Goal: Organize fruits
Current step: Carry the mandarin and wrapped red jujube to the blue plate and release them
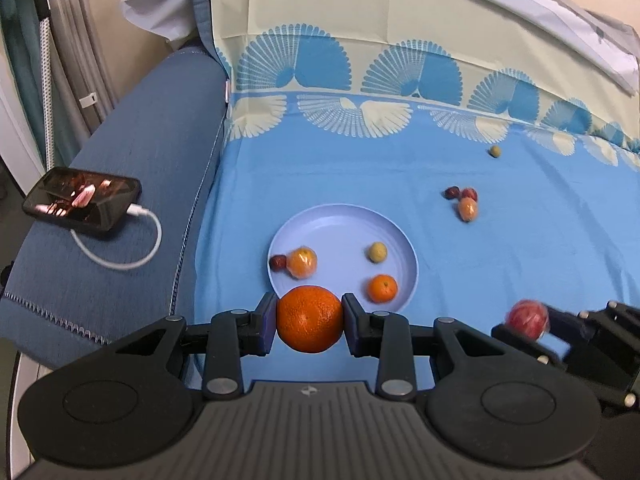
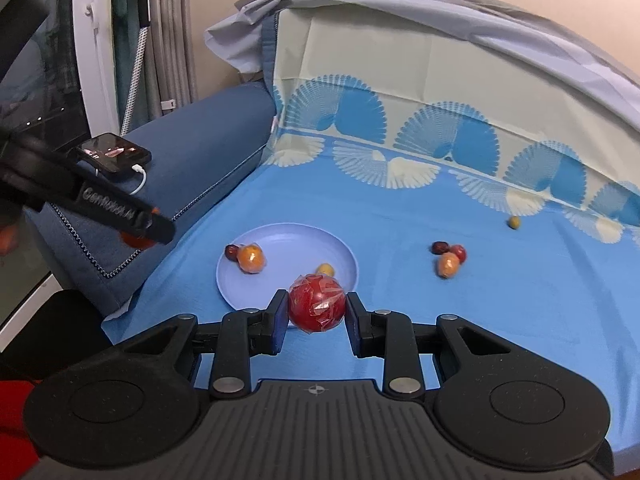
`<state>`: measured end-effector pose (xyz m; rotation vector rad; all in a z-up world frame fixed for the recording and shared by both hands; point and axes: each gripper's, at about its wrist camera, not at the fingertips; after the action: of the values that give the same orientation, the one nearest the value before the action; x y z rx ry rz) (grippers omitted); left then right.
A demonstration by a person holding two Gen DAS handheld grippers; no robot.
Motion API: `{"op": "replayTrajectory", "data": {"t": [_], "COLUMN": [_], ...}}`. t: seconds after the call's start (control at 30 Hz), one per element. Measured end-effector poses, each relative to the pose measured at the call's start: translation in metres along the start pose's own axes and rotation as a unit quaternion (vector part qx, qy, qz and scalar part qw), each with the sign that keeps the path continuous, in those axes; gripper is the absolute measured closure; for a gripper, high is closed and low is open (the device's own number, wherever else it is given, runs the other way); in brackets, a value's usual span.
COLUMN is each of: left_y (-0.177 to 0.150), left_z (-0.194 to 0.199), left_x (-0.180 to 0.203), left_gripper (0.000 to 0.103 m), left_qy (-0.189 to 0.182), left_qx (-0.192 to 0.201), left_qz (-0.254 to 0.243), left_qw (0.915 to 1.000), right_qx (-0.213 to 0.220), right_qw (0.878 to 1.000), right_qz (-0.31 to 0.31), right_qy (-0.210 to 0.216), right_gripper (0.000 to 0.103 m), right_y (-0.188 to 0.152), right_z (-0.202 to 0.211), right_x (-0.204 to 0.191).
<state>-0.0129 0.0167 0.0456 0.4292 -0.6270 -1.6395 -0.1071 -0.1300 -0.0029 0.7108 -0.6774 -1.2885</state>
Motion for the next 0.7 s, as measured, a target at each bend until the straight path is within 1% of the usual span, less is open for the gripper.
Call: {"op": "replayTrajectory", "data": {"t": [0.3,0.7], "left_y": [0.018,0.047], "left_z": [-0.046,-0.119], "left_x": [0.005,0.011], "left_gripper": [0.065,0.065], "left_qy": [0.007,0.018], "left_qx": [-0.035,-0.068], "left_qz": [-0.002,-0.009], "left_qw": [0.9994,0.9975], "right_qx": [-0.024,-0.059], "right_qw": [1.0,0.998], "right_qz": [0.001,0.003], "right_qy": [0.016,0.017], "right_gripper": [0.071,0.071], "right_y": [0.011,0.021], "right_z": [-0.043,-0.111], "right_x": [0.003,0.014]}}
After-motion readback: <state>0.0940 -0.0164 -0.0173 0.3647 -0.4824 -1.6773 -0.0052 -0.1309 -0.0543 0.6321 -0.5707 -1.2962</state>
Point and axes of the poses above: each gripper's, at about its wrist camera, not at the fingertips, and z roughly against the way its jaws point, x to its right, y to its top, and after that the axes turned 12 degrees about z, right-handed
